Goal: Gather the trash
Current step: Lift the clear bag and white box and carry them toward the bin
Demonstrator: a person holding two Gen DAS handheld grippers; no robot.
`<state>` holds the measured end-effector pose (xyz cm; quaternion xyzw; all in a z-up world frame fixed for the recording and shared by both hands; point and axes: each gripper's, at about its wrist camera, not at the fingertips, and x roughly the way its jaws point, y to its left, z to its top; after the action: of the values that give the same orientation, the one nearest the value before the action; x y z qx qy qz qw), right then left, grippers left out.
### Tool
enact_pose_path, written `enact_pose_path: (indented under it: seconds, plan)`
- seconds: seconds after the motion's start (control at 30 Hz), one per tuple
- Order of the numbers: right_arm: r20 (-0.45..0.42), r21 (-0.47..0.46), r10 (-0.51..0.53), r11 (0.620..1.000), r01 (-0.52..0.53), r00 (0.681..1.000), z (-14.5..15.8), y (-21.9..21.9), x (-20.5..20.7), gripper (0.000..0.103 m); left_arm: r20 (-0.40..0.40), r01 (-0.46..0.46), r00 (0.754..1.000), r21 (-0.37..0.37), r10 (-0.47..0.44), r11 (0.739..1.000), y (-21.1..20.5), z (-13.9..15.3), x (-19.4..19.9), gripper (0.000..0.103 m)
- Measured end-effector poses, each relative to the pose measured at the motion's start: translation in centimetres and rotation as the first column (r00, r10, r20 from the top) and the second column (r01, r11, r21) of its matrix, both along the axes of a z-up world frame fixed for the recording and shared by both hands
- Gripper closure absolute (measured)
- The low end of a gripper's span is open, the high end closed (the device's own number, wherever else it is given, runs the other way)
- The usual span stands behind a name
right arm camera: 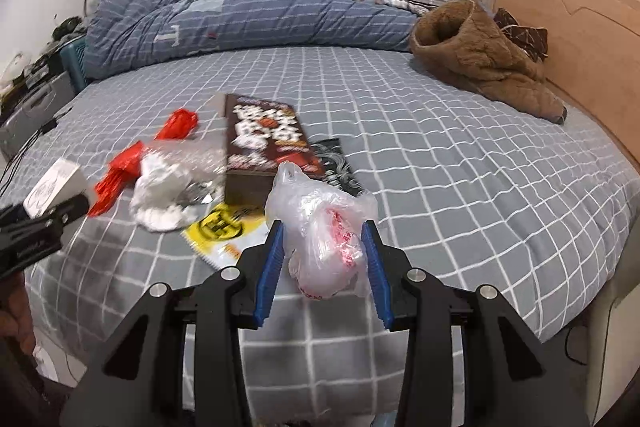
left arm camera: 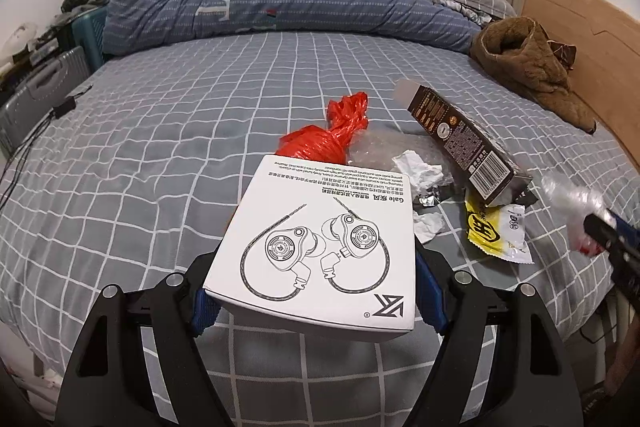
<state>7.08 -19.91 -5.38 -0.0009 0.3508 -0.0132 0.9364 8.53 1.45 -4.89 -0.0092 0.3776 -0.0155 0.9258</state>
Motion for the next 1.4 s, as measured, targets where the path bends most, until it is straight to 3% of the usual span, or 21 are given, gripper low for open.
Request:
enact_pose_path:
  seconds: [0.8,1.4]
  plan:
    - [0.01,0.002,0.114,0.993,-0.114,0.993,1.3,4.6,-6.0,0.065,-0.006,-0.001,1.0,-0.014,0.001,1.0,0.4,0.5,-6.9,0.028]
    - [0.023,0.017,0.158,0.987,-0.158,0.987,2.7,5.5,-9.7,0.065,-0.006,-0.004,1.0,-0.03,0.004,1.0,-0.6,1.7,-11.4,0.028]
